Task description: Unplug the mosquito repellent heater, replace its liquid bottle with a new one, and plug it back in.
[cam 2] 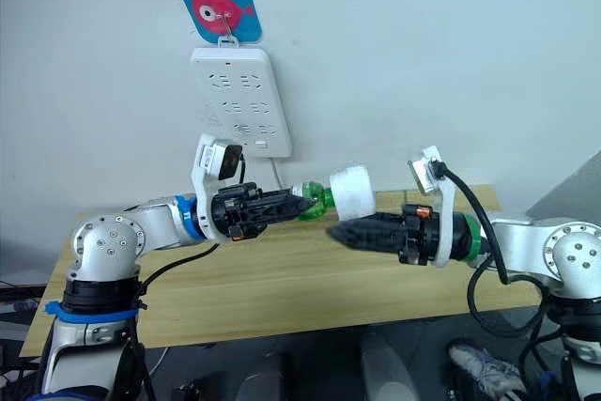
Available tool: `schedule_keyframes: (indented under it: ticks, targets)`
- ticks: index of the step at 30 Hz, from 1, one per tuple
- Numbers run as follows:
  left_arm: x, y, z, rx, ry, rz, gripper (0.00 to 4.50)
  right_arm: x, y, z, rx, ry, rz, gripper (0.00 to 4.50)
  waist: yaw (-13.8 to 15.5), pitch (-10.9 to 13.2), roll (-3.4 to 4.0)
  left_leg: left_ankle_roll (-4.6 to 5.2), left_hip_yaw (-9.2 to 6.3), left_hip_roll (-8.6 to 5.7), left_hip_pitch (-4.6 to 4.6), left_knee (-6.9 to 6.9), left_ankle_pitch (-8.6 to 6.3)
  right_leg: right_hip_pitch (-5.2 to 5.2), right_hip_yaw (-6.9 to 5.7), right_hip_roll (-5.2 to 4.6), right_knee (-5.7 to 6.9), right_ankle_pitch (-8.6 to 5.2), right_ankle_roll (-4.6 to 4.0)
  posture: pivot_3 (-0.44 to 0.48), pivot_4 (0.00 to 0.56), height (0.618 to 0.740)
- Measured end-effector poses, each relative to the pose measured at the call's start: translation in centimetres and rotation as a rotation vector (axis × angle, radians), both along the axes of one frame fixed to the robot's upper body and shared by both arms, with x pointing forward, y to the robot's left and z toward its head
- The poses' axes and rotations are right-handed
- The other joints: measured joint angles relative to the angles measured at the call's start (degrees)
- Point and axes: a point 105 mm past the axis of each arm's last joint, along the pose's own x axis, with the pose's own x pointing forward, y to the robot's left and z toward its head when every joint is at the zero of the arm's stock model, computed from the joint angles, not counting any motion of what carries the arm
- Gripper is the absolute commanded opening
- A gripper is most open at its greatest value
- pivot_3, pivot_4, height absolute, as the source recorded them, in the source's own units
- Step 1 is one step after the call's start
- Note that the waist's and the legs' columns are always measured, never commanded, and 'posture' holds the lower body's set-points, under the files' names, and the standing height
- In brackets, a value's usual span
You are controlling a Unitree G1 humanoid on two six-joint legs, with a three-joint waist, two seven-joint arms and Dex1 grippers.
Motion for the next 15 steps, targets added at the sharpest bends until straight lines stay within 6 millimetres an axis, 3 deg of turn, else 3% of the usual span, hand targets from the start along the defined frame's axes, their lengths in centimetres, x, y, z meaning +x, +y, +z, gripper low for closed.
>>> schedule_keyframes:
  ticks: [4, 7, 15]
  targets:
    - [0.3, -0.1, -0.2, -0.007, 0.017, 0.015, 2.27, -0.9, 0.2, -0.5, -0.03, -0.035, 0.033, 4.5, -0.1, 0.0, -0.01, 0.0, 0.02, 0.0, 0.01, 0.01, 0.0, 0.0, 0.02, 0.0, 0.01, -0.02, 0.03, -0.183, 0.192, 0.725]
    - [0.4, -0.3, -0.2, -0.022, 0.021, 0.017, 2.27, -1.3, 0.4, -0.7, -0.05, -0.07, 0.052, 3.95, 0.0, 0.0, -0.01, 0.0, 0.01, 0.0, 0.01, 0.02, 0.0, 0.0, 0.01, 0.0, 0.01, -0.02, 0.05, -0.185, 0.193, 0.725]
    - [0.8, -0.3, -0.1, -0.035, 0.023, 0.037, 2.27, -3.0, -0.9, -3.5, -0.242, -0.154, 0.12, 1.1, 0.2, 0.0, -0.01, -0.01, 0.0, -0.01, 0.0, 0.0, 0.0, 0.0, -0.01, 0.0, -0.04, -0.06, 0.1, -0.185, 0.19, 0.725]
